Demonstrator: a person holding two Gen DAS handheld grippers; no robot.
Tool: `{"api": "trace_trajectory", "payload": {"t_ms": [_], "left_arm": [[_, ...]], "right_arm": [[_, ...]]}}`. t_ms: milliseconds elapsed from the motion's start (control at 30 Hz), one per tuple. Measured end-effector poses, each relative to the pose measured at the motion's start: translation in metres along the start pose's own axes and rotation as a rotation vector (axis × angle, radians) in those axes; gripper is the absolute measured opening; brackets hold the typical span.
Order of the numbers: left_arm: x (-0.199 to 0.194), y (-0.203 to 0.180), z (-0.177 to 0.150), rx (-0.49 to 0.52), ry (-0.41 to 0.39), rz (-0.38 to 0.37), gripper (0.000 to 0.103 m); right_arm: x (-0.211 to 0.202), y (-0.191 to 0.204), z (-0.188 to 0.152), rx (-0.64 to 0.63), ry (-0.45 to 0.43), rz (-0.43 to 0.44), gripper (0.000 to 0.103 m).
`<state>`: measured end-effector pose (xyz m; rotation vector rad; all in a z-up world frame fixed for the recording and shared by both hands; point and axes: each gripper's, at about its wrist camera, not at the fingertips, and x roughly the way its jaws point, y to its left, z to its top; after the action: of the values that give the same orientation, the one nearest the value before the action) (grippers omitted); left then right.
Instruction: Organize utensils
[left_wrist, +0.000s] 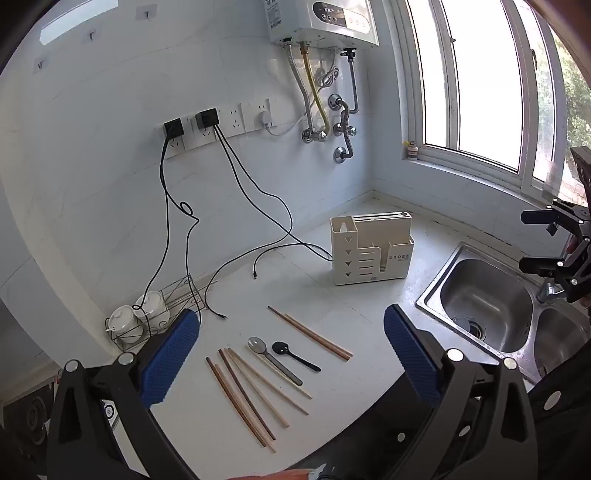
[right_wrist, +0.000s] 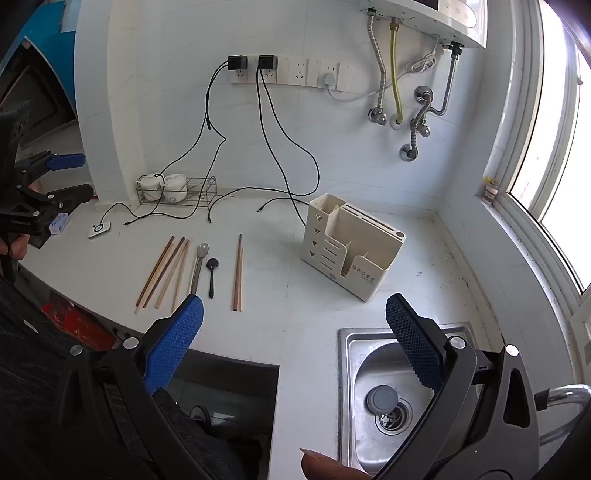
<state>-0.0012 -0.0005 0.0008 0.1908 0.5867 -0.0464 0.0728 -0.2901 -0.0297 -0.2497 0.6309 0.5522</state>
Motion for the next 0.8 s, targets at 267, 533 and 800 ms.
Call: {"api": "trace_trajectory", "payload": {"t_ms": [267,533,800], "left_arm": [[0.0,-0.007,0.0,0.015,0.024,-0.008,0.099],[-0.002,-0.004,-0.009,0.008,0.019,-0.007,0.099],[0.0,0.003,-0.005,0.009,0.022,-0.021,0.099]], "right_arm": [[0.0,0.001,0.0,-0.002,-0.003,0.002,0.095],[0.0,-0.002,0.0,0.027,-0.011,0.027,0.095],[0.0,0.005,0.009,0.002,-0.006,0.02,0.095]]}}
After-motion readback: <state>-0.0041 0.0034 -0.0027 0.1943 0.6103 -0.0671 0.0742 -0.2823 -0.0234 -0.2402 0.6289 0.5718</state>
